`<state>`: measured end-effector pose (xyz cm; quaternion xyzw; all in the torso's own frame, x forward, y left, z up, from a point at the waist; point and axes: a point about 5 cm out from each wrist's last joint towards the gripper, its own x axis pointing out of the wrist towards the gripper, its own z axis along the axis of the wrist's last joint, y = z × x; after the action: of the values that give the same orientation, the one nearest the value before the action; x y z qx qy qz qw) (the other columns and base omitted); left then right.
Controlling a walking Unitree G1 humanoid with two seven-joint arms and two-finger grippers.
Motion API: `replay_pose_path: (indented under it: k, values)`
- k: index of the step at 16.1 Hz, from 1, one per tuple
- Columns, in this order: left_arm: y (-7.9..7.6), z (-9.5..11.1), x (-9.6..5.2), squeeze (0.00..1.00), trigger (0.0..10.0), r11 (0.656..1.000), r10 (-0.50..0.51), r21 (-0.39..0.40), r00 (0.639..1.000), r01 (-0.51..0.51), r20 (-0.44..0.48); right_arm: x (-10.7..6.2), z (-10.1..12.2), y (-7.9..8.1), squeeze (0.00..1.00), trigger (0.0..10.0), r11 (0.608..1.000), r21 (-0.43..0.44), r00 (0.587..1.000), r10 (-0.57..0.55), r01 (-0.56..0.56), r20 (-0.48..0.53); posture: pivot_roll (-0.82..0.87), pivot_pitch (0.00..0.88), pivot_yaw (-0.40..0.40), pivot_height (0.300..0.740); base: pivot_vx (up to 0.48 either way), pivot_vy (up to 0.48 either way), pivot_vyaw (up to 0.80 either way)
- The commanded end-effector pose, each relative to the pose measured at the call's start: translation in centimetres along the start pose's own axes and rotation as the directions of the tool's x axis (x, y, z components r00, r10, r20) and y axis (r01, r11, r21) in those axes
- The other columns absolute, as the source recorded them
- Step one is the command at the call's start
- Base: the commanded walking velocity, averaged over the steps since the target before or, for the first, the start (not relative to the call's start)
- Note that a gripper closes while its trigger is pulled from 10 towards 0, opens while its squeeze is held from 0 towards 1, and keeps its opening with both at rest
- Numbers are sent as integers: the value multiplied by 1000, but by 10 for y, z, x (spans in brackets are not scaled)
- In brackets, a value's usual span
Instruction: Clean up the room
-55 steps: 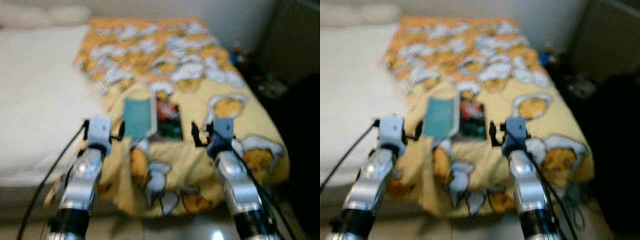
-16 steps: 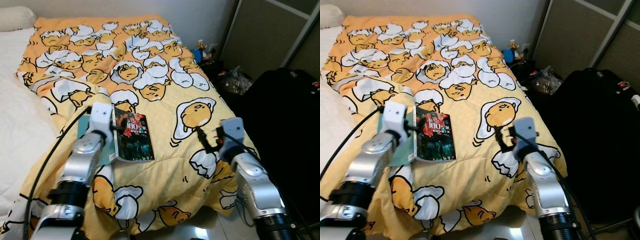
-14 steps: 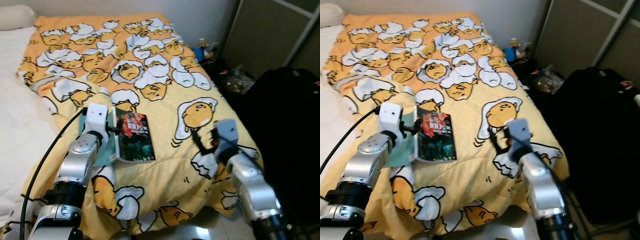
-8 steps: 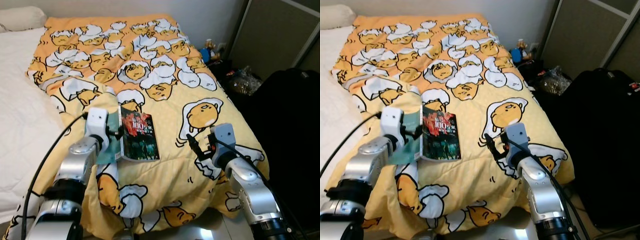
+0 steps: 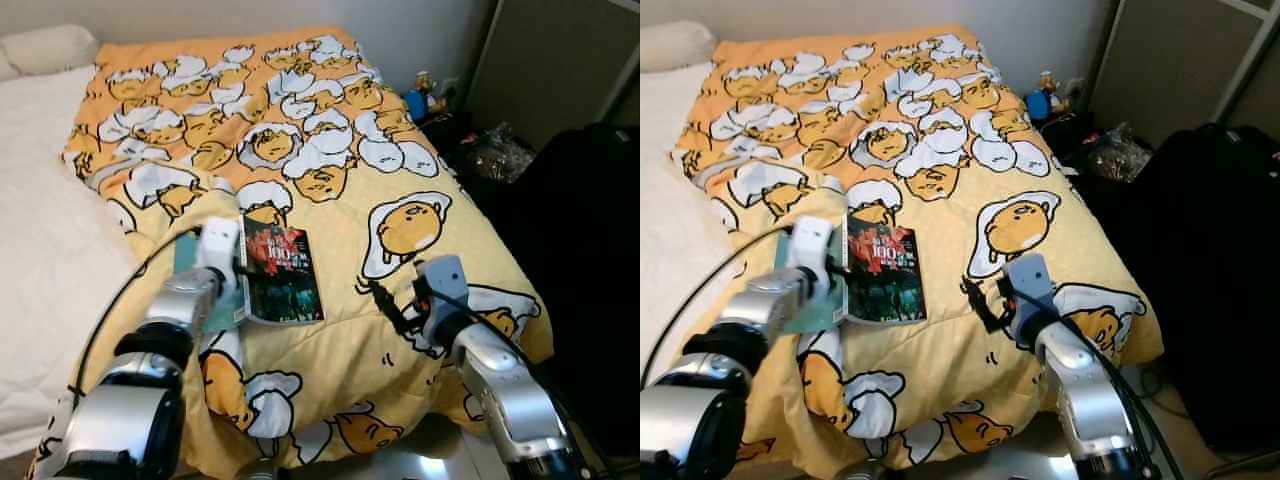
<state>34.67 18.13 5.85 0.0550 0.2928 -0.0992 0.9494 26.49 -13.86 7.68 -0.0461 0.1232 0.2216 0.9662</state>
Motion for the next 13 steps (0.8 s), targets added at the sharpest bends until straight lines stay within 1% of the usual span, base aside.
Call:
replay_pose_path:
  k: [1,2,3,4,5,6,7,8,10,11,13]
  values:
    - [2,-1,1,0,10000,999,30,13,999,-29,-25,-3,3,3,0,10000,999,9,1000,31,-31,5,-23,0,110,740,0,0,0]
    - [0,-2,2,0,7882,1000,21,-18,999,-21,-30,-6,3,5,0,10000,999,5,999,54,-54,2,-27,0,115,740,0,0,0]
    - [-3,-3,3,0,3020,998,2,-61,999,-4,-36,-9,2,6,0,10000,998,2,998,65,-65,-1,-27,0,115,740,0,0,0]
    - [-4,-6,3,0,902,996,-2,-91,999,-3,-53,-10,1,7,0,10000,997,-3,997,75,-75,-10,-32,0,121,740,0,0,0]
    - [-3,-9,3,0,0,994,5,-107,997,-13,-72,-11,0,8,0,10000,996,-12,996,87,-87,-17,-37,0,126,740,0,0,0]
    - [-3,-11,3,0,0,993,15,-117,996,-25,-83,-12,0,9,0,10000,996,-11,995,94,-94,-21,-39,0,128,740,0,0,0]
    - [-2,-13,4,0,0,988,27,-149,995,-41,-92,-14,-1,12,0,10000,991,-14,990,134,-135,-35,-40,0,129,740,0,0,0]
    - [-3,-13,4,0,0,984,20,-173,996,-34,-85,-15,-1,13,0,10000,988,-17,987,153,-154,-41,-40,0,129,740,0,0,0]
    - [-7,-13,5,0,0,969,-8,-246,998,-7,-62,-17,-2,17,0,10000,976,-26,974,215,-217,-67,-34,0,119,740,0,0,0]
    - [-10,-17,5,0,0,976,-15,-219,997,-3,-81,-17,-2,18,0,10000,969,-30,967,244,-247,-76,-35,0,117,740,0,0,0]
    - [-12,-18,6,0,0,977,-18,-213,996,-1,-89,-17,-1,19,0,10000,961,-26,959,271,-274,-80,-34,0,118,740,0,0,0]
